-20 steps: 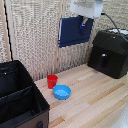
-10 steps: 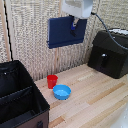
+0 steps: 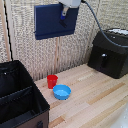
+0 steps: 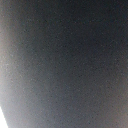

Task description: Discover the targeted book and set your gripper to the appropriate amplitude. Smoothly guide your gripper in the direction of the book and snatch it firmly. Search for the back section of the caddy. Move the held book towards the back section and lightly deposit it inside.

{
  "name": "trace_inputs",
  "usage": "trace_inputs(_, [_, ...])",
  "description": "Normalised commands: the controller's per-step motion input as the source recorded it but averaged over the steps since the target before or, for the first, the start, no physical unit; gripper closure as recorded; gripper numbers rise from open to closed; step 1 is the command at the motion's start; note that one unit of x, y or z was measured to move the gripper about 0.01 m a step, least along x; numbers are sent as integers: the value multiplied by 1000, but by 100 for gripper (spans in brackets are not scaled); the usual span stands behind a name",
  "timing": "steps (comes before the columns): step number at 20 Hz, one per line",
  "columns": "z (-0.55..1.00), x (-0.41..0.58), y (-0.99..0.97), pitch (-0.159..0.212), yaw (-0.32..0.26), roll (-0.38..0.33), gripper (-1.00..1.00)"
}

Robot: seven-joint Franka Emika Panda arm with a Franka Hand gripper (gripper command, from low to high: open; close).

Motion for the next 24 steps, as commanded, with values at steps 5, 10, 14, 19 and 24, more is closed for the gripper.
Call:
trace_inputs(5, [439, 450, 840, 79, -24, 49, 100])
trace_inputs(10, [281, 419, 821, 109, -30, 91, 100])
trace_inputs(14, [243, 391, 811, 114, -35, 99, 100])
trace_inputs(19, [215, 376, 827, 109, -33, 88, 100])
trace_inputs(24, [172, 357, 845, 127, -21, 79, 100])
